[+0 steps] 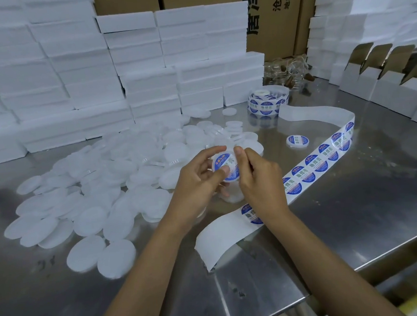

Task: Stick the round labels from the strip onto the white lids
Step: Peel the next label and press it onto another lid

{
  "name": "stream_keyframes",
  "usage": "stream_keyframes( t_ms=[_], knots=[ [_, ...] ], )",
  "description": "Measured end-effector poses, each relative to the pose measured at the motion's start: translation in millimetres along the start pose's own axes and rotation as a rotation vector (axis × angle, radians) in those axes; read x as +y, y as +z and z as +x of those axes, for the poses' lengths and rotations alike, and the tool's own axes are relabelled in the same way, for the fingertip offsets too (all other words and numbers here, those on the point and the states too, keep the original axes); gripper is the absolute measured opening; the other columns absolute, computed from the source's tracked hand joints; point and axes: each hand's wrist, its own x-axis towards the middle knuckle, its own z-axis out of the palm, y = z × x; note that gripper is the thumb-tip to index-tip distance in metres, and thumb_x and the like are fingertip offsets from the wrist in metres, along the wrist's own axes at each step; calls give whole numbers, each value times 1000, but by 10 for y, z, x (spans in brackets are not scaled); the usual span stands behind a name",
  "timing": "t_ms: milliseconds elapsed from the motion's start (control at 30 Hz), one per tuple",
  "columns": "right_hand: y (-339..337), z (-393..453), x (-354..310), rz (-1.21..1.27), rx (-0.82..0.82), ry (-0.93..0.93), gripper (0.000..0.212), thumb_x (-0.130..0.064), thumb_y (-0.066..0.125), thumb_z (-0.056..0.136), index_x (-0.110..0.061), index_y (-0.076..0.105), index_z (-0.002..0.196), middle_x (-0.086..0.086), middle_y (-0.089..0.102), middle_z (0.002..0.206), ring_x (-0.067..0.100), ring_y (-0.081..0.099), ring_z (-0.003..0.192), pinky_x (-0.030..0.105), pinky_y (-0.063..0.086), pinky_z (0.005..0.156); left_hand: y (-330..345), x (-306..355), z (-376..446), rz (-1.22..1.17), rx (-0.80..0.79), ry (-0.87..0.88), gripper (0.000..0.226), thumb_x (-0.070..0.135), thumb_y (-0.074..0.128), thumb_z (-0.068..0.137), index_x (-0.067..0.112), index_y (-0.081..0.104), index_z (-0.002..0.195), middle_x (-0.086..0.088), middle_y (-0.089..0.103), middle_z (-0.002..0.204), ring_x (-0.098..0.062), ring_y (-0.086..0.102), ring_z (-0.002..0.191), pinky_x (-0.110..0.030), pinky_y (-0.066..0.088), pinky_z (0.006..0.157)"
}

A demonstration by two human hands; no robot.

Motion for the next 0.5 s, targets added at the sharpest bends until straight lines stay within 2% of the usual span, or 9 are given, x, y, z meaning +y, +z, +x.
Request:
stream_keyframes(
  t_ms=[100, 200, 267, 333, 400, 500],
  knots=[
    [-24, -25, -17, 112, -40, 38, 34, -46, 37, 104, -29, 44, 77, -9, 52, 59, 12, 50, 55, 34, 37, 53, -5, 6, -23, 13, 63, 32, 35, 3, 75, 88, 11, 61, 119, -7, 77, 83, -19, 75, 70, -26, 57, 52],
    [-11, -72, -38, 49, -187, 52, 44, -72, 29, 94, -30, 42, 87, -12, 60, 67, 8, 59, 64, 35, 46, 59, -16, 21, -25, -63, 177, 22, 29, 8, 78, 87, 9, 55, 106, -12, 77, 78, -27, 76, 70, -28, 60, 56],
    [-2, -93, -51, -77, -236, 7, 55, -80, 25, 89, -28, 42, 90, -9, 60, 66, 10, 59, 63, 35, 46, 59, -52, 12, -14, -105, 236, 33, 23, 13, 77, 89, 9, 56, 97, -14, 76, 77, -29, 76, 72, -30, 61, 58],
    [0, -96, -76, -147, -228, -54, 53, -74, 28, 91, -24, 44, 88, -7, 56, 64, 12, 56, 60, 35, 45, 57, -81, 1, -2, -112, 264, 38, 21, 19, 77, 90, 10, 57, 92, -13, 77, 78, -31, 77, 76, -30, 61, 58],
    [9, -99, -94, -108, -197, -76, 44, -59, 37, 98, -17, 49, 89, -4, 59, 65, 15, 56, 58, 41, 47, 58, -96, -8, 3, -140, 254, 27, 23, 24, 74, 92, 9, 57, 90, -15, 77, 79, -32, 77, 76, -30, 61, 57],
    [4, -93, -101, -44, -140, -81, 34, -40, 43, 104, -11, 50, 87, 3, 64, 68, 20, 56, 55, 45, 47, 56, -98, -14, 11, -155, 196, 3, 25, 27, 72, 93, 8, 56, 96, -15, 77, 82, -31, 77, 78, -30, 61, 61]
  ],
)
